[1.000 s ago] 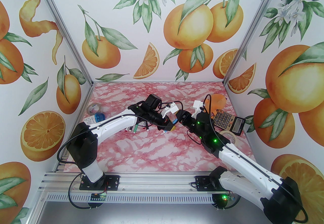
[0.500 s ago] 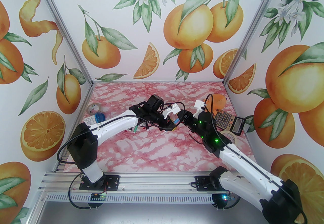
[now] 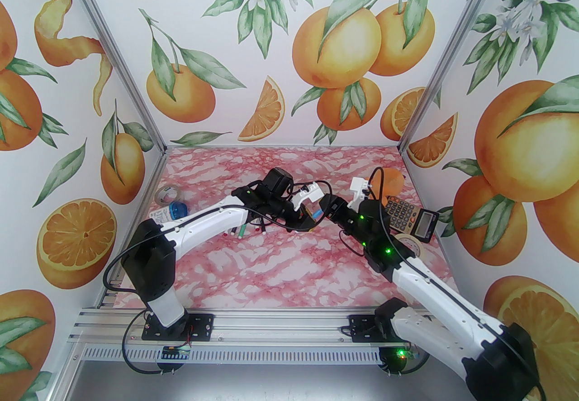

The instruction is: Open the pen caps

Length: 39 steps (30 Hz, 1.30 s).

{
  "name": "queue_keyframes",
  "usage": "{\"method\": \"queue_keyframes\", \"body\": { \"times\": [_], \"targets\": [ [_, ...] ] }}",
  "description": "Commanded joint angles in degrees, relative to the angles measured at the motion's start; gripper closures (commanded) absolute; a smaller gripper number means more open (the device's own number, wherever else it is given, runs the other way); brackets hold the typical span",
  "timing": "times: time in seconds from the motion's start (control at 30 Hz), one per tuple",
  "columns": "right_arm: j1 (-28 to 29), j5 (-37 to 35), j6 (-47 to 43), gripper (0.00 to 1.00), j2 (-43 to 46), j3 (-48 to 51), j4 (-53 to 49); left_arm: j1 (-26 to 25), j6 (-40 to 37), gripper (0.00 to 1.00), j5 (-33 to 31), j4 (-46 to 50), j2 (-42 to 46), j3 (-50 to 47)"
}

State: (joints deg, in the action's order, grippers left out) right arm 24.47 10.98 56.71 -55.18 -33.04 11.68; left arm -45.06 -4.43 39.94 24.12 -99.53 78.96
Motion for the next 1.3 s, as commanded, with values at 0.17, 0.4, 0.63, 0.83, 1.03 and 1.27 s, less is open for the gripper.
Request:
{"method": "queue_keyframes", "body": {
  "times": [0.17, 0.4, 0.63, 0.83, 1.03, 1.27],
  "targets": [
    [-7.07, -2.0, -4.55, 0.91, -1.54, -0.78, 10.87, 0.49, -2.25, 1.0, 3.79, 9.23, -0.45, 0.85],
    [-7.0, 0.17, -6.58, 0.91, -0.8, -2.52, 2.67, 2.0, -0.89, 1.0, 1.93, 6.2, 2.05, -0.47],
    [-5.58, -2.63, -16.62, 0.9, 2.53, -6.39, -22.59, 4.52, -4.62, 0.99, -1.95, 8.95, 6.88, 0.04],
    [0.0, -8.27, -21.98, 0.9, 0.06, -7.58, -32.77, 6.31, -6.07, 0.98, -7.28, 8.84, 11.6, -0.79],
    [5.63, -14.17, -22.21, 0.89, -5.38, -6.5, -32.83, 6.45, -5.93, 0.97, -12.3, 6.58, 15.64, -2.9],
    [8.06, -17.4, -21.87, 0.89, -14.21, -4.71, -27.55, 6.5, -5.43, 0.97, -12.52, 6.49, 15.85, -3.11]
  ]
}}
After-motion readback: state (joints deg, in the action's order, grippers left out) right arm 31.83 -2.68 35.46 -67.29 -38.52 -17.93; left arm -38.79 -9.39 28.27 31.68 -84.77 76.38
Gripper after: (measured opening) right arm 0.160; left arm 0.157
